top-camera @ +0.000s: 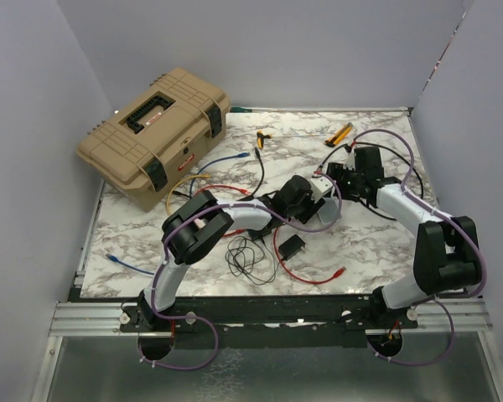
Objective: Insert the plug into the switch port
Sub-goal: Insert the connector into the switch port, then pick up the connector from the center of the board.
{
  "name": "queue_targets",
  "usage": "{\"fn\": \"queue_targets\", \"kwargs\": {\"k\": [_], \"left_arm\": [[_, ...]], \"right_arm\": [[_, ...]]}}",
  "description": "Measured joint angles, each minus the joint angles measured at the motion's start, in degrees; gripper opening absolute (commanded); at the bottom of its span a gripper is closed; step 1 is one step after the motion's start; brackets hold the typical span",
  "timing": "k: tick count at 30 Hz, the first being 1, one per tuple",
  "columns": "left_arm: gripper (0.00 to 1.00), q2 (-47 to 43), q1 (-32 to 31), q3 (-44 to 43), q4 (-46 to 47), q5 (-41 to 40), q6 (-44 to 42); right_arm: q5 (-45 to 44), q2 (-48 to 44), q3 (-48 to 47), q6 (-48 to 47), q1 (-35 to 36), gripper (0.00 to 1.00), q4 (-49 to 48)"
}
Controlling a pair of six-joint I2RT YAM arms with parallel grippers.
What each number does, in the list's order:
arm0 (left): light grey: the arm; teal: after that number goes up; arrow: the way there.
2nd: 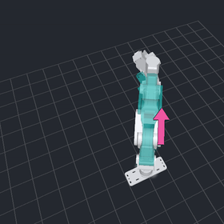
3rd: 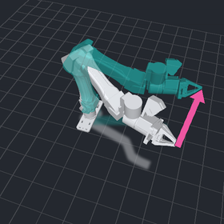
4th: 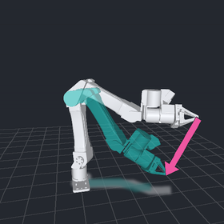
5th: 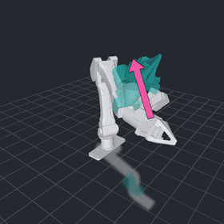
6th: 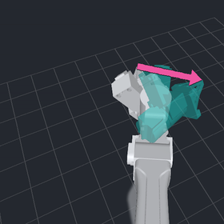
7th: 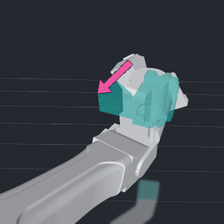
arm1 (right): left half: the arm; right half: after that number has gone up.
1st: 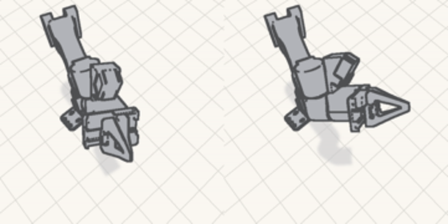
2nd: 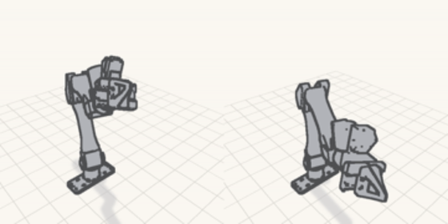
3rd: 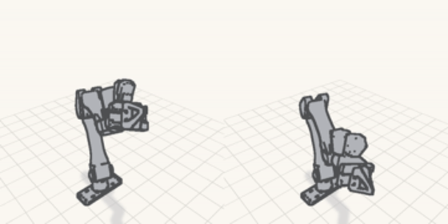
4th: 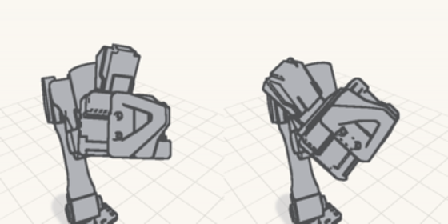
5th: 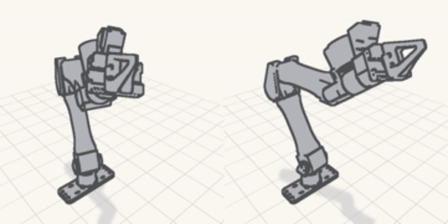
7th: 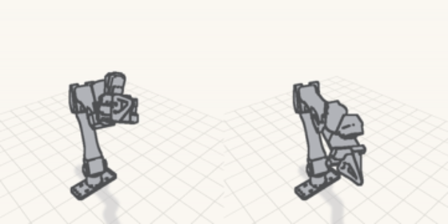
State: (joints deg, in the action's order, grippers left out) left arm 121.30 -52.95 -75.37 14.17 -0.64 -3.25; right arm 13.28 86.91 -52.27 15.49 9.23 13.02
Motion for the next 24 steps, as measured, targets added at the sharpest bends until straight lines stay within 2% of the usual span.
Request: {"fn": "queue_targets", "kwargs": {"k": [6,10,16,19,22,24], "left_arm": [[0.66,-1.7,1.0,2.6,0.7,-0.2,1.6],[0.68,-4.5,2.4,4.7,0.2,-0.6,3.1],[0.75,-11.4,6.0,7.5,-0.4,-2.8,6.2],[0.82,-15.1,7.7,8.4,-1.3,-6.0,7.9],[0.98,-20.7,8.9,11.4,-2.6,-10.7,10.1],[0.99,-24.9,9.1,13.9,-3.4,-13.5,11.4]], "right_arm": [[-2.9,-1.7,1.4,1.3,0.2,0.77,0.3],[-5.4,-4.1,2.6,2.1,0.2,0.8,0.6],[-9.7,-10.8,3.0,2.8,0.2,0.97,1.0],[-12.5,-14.2,3.0,3.0,0.2,1.0,1.2],[-14.3,-16.2,2.9,3.1,0.2,1.0,1.7],[-15.2,-16.3,2.6,3.2,0.2,1.0,2.5]]}}
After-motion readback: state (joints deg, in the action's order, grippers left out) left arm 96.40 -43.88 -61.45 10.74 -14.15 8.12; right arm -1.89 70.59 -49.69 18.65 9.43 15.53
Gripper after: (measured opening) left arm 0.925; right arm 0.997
